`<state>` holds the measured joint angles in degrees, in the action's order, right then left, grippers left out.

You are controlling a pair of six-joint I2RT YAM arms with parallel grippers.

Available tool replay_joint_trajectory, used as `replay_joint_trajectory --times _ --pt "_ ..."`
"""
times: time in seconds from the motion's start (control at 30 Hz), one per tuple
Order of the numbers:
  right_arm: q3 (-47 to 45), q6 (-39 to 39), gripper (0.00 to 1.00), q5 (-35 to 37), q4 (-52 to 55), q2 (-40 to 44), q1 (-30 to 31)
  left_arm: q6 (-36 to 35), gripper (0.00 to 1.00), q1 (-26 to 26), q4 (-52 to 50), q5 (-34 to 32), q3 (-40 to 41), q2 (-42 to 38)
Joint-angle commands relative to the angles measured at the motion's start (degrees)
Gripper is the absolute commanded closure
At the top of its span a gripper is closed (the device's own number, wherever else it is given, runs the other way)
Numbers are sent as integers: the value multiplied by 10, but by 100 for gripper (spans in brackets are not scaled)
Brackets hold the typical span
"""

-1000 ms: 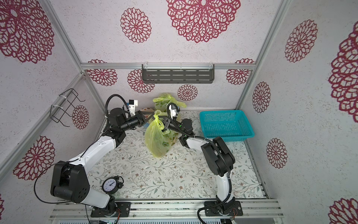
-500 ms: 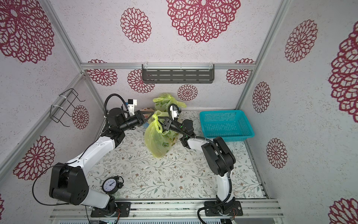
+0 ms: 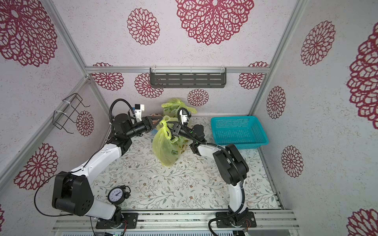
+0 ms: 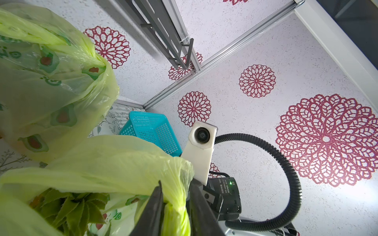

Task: Place the pineapple into a plastic bag & tie a knot
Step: Tie the plastic bag at the center of the board.

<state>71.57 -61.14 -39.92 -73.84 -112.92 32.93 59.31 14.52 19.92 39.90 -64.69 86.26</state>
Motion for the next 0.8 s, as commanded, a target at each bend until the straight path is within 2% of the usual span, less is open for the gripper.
replay_joint_trajectory --times 0.0,0.03,0.13,0.27,0.5,0.6,0.77 --pt "26 -7 100 -6 -48 14 0 1 92 2 16 6 3 5" --pt "23 -5 100 -6 -46 17 -1 -1 99 2 14 4 3 3" --pt "-6 1 100 11 -28 36 -10 -18 100 0 0 -11 3 -8" --pt "-77 28 87 41 28 99 -27 -42 100 -5 -25 -24 0 -24" --pt "-146 190 59 113 349 260 -29 -59 100 -8 -44 -23 -8 -29" --pt "-151 219 56 126 429 303 -23 -58 100 -8 -40 -18 -8 -29" --pt "-139 230 53 108 491 331 -4 -52 100 -9 -32 -13 -8 -25"
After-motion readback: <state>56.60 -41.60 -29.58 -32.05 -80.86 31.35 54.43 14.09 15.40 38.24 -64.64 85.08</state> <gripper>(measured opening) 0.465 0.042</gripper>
